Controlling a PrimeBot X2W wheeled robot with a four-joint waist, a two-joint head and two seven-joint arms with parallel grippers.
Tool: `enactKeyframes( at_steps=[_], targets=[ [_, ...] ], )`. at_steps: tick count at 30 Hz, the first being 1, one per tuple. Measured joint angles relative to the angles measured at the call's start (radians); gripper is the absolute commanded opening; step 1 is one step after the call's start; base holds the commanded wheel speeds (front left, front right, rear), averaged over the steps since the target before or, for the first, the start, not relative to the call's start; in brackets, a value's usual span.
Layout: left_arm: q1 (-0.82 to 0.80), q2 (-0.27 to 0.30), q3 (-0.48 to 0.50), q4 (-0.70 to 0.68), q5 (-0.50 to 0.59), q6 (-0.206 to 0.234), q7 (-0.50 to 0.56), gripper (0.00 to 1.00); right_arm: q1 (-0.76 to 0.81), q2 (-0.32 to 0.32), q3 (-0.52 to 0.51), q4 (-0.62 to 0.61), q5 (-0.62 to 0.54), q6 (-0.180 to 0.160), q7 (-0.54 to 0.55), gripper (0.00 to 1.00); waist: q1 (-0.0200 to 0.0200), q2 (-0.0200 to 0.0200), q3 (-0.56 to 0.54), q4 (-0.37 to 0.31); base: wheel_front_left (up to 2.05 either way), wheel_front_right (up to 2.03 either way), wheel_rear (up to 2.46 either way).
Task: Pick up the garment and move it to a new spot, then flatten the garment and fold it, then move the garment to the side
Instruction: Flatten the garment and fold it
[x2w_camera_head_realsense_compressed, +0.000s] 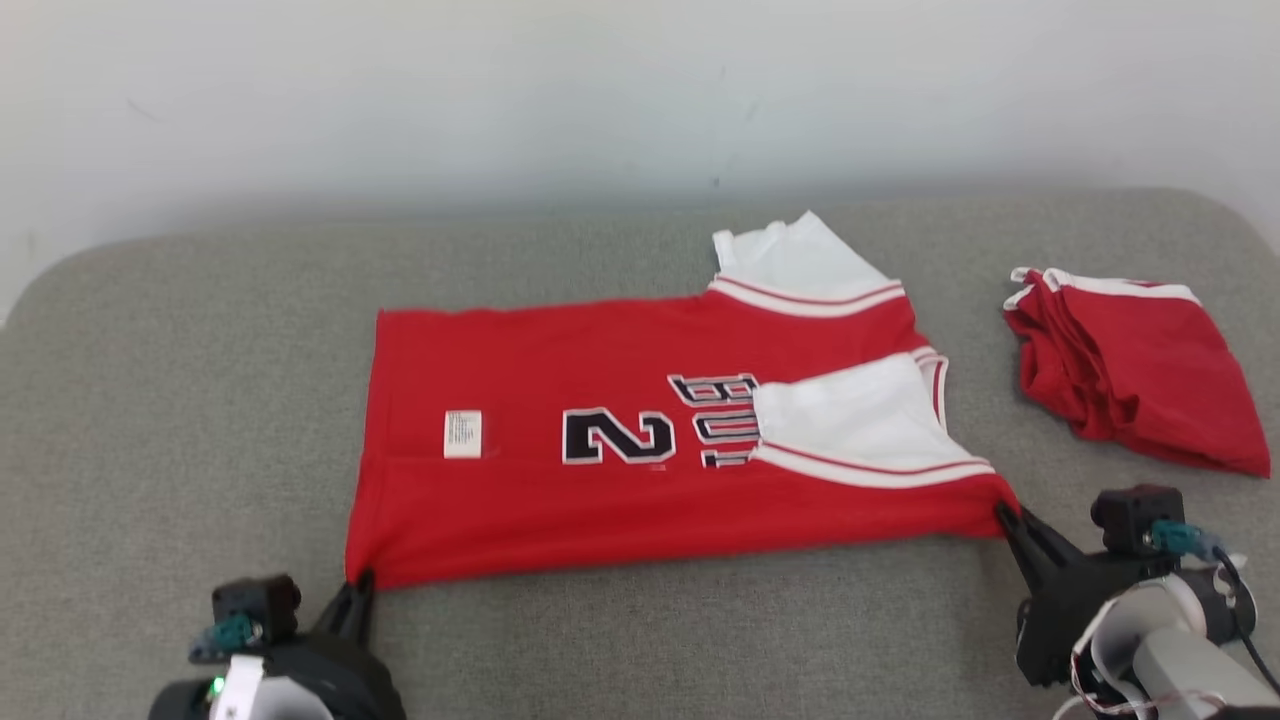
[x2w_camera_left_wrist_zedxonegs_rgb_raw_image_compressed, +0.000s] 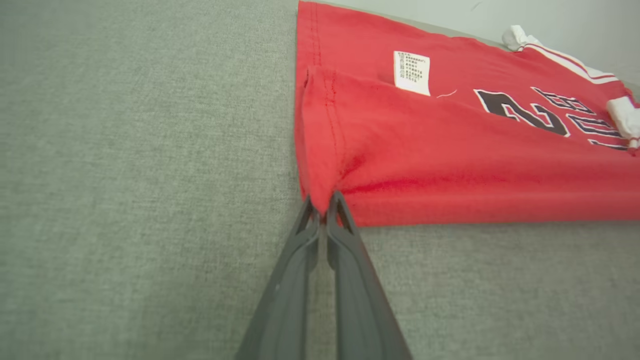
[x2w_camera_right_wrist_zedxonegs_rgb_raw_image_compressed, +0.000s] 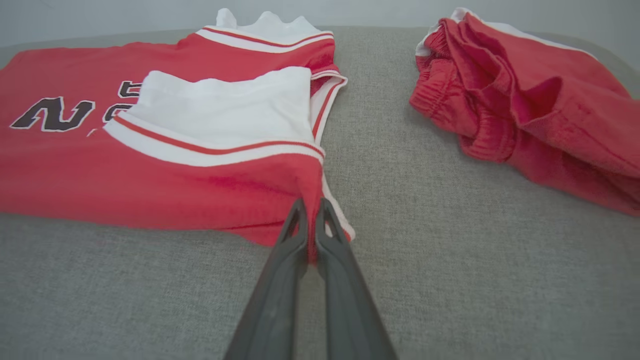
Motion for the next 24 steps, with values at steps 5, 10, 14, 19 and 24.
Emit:
enactKeyframes(
  at_steps=[5,10,14,19,24],
  targets=[
    [0.087,0.0,-0.008,0.018,-0.009,-0.008,0.014,0.0,0.081,-0.017,0.002,-0.02,0.021,0.013,-0.008,0.0,0.0,-0.0001,-0.055,0.003,0.0,0.0,0.0],
    [0.148,-0.002,-0.004,0.01,-0.025,-0.008,0.014,0.0,0.16,-0.022,0.009,-0.044,0.043,0.019,-0.008,0.0,-0.0001,-0.0001,-0.097,0.003,0.0,0.0,0.0],
    [0.183,-0.005,-0.007,-0.001,-0.025,-0.009,0.018,0.0,0.224,-0.026,0.008,-0.06,0.062,0.02,-0.006,0.0,-0.0001,-0.0001,-0.12,0.005,0.0,0.0,0.0],
    [0.214,-0.005,-0.005,-0.016,-0.047,-0.009,0.032,0.0,0.253,-0.028,0.005,-0.093,0.083,0.02,0.002,0.0,-0.0001,-0.0001,-0.132,0.005,0.0,0.0,0.0],
    [0.219,-0.004,-0.003,-0.028,-0.062,-0.009,0.05,0.0,0.26,-0.037,0.006,-0.114,0.089,0.02,0.023,0.0,-0.0001,-0.0001,-0.136,0.003,0.0,0.0,0.0]
  ],
)
